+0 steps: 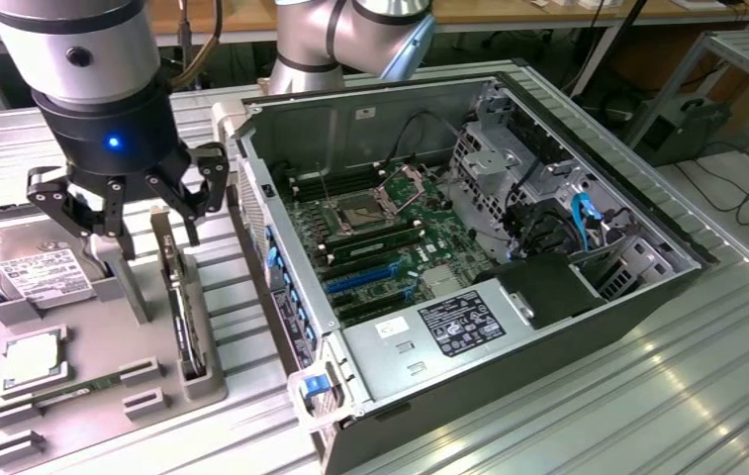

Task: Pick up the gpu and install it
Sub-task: 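Pick up the gpu and move the gpu toward the slot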

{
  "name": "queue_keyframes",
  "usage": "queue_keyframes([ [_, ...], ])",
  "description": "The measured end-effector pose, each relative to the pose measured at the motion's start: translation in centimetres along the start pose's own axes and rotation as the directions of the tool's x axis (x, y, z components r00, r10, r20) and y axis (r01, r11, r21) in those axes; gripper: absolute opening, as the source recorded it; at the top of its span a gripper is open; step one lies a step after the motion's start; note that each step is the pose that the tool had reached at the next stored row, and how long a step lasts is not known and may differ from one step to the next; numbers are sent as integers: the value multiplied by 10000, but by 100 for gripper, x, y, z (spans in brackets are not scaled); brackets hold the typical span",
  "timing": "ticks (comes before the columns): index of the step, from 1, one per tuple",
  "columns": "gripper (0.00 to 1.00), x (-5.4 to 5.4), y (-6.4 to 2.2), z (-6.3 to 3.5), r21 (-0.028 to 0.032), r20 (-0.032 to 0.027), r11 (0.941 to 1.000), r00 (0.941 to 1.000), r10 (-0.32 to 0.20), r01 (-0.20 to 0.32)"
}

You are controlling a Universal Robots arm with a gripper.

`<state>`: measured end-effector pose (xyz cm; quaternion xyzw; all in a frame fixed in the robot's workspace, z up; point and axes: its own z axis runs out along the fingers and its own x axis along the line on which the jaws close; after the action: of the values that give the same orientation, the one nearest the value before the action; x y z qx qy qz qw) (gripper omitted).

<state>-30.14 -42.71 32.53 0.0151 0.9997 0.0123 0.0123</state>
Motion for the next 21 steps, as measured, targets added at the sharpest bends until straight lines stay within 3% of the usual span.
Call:
queue_keyframes([
  [21, 60, 5, -41, 266, 24, -5, 9997, 9997, -244, 244],
])
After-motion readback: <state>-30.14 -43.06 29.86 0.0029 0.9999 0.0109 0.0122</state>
